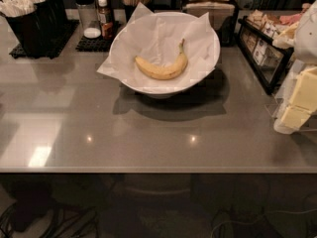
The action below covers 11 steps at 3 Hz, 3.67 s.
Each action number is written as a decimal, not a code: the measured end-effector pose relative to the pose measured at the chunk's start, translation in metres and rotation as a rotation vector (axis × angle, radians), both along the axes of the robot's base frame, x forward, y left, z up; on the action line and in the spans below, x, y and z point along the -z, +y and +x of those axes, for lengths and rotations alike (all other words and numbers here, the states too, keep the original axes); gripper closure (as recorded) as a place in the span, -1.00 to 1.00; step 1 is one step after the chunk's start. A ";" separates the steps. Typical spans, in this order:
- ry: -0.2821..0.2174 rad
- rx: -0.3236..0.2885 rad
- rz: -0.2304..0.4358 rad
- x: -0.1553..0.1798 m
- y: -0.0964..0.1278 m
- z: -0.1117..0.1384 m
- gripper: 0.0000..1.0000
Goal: Pick banana from white bowl
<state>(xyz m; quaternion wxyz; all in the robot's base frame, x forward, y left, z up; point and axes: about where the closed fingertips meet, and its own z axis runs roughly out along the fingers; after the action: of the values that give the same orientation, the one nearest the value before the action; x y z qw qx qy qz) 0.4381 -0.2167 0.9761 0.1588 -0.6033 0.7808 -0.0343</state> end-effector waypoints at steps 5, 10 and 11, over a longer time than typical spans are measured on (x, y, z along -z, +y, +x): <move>-0.015 -0.452 0.255 -0.019 0.145 0.140 -1.00; -0.031 -0.527 0.413 0.038 0.182 0.205 -0.20; -0.007 -0.505 0.466 0.069 0.188 0.216 -0.36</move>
Offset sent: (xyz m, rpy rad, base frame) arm 0.0426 0.0188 0.0123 0.0845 -0.0169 0.1320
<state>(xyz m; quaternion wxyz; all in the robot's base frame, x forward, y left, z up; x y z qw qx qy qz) 0.6544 -0.0284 0.9068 0.2986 -0.7249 0.5932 0.1833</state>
